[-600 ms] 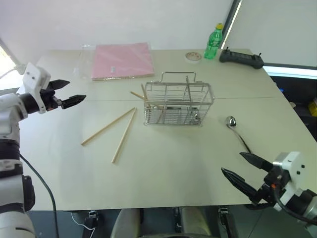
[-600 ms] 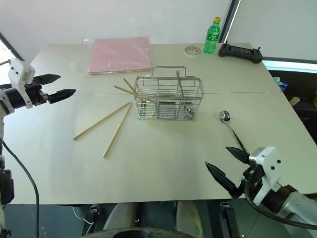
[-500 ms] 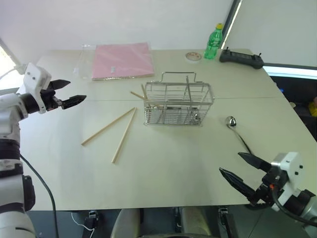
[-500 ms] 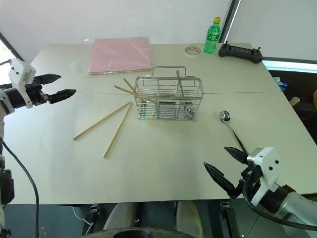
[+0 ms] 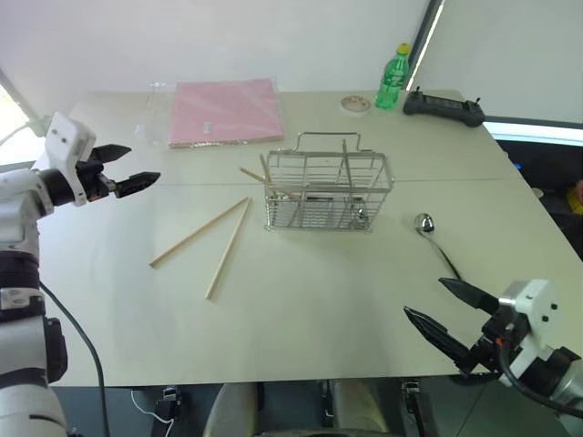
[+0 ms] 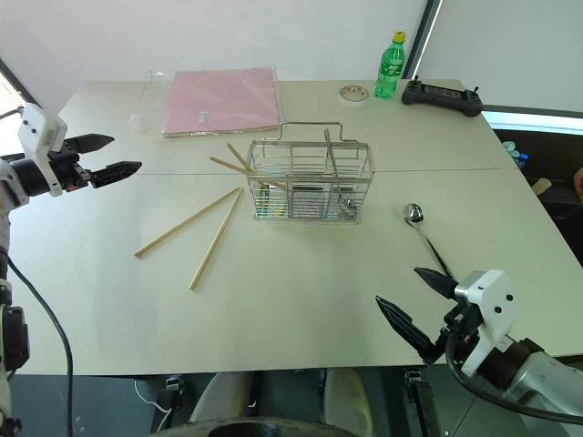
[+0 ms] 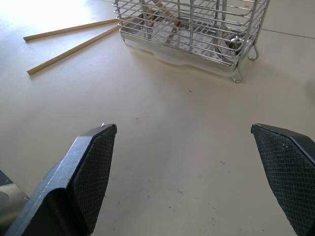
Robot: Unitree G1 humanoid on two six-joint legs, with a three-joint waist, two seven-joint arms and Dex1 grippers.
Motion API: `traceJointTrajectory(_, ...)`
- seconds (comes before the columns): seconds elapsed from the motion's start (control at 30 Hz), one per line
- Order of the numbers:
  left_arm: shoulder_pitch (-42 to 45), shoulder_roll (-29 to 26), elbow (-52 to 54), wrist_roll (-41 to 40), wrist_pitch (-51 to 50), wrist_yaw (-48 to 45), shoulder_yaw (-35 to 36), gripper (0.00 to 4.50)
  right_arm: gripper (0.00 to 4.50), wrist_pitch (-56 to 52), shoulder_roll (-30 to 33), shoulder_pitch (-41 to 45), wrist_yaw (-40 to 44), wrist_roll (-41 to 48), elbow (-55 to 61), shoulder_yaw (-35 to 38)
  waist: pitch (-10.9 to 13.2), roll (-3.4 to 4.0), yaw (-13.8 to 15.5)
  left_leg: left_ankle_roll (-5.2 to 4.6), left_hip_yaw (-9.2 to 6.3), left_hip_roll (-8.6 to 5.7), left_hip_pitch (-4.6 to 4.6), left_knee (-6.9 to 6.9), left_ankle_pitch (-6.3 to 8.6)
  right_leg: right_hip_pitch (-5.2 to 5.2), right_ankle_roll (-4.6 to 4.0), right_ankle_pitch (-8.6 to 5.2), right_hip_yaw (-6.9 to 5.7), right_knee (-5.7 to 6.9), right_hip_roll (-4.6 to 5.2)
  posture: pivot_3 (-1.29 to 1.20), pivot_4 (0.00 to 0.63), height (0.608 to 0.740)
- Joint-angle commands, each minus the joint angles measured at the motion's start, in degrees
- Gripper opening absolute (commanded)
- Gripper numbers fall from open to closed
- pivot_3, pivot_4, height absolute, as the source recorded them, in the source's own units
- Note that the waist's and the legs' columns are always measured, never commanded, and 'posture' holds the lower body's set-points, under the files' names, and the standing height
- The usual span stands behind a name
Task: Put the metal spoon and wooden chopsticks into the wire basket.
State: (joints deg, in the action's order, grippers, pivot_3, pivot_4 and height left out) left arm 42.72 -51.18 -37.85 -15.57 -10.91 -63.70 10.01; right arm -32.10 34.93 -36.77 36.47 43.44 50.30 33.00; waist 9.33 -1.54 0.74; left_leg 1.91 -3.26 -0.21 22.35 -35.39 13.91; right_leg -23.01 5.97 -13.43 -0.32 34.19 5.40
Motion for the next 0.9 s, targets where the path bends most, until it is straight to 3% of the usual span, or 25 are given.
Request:
traceJointTrajectory(0.03,1.8,-0.6,0.6,-0.2,0.0,-0.3,0.6,4.50,4.49,1.4,0.4,-0.1,0.8,-0.2,0.1,1.0,0.0,0.00,0.0,0.00,0.00,0.00,0.00,-0.01,0.00,0.00,0.00,0.00,0.00,0.01,0.00,0.00,0.150,0.721)
traceJointTrajectory(0.2,-1.2,-1.5,8.1,-1.7,-5.6,-4.6,-1.1,4.50,4.49,1.4,3.1,2.2,2.3,-1.1,-3.1,2.7,0.0,0.00,0.0,0.00,0.00,0.00,-0.01,-0.16,0.00,0.09,0.00,0.00,0.00,0.01,-0.01,0.00,0.150,0.721)
traceJointTrajectory(0.43,-7.7,-4.3,26.5,-8.4,-18.7,-10.8,-0.7,4.50,4.49,-1.0,8.8,12.7,-0.4,-3.7,-12.8,4.5,0.0,0.01,0.0,0.00,0.02,0.10,-0.02,-0.34,0.00,0.16,-0.03,0.01,0.03,0.00,0.05,0.00,0.150,0.721)
traceJointTrajectory(0.63,-10.6,-4.9,40.7,-17.7,-29.5,-11.6,0.8,4.50,4.49,-3.9,12.1,21.6,-0.6,-5.1,-20.7,0.7,0.0,0.07,-0.1,0.00,-0.02,0.07,-0.01,-0.36,0.00,0.24,-0.04,0.01,0.03,-0.03,0.06,0.00,0.150,0.721)
traceJointTrajectory(0.9,-12.1,-4.8,57.2,-30.0,-39.6,-8.5,1.7,4.50,4.49,-4.5,15.5,34.1,3.1,-10.7,-32.5,-11.0,0.1,0.18,-0.3,-0.02,-0.02,-0.01,-0.02,-0.44,0.01,0.26,-0.04,0.01,0.02,0.02,-0.04,0.00,0.150,0.721)
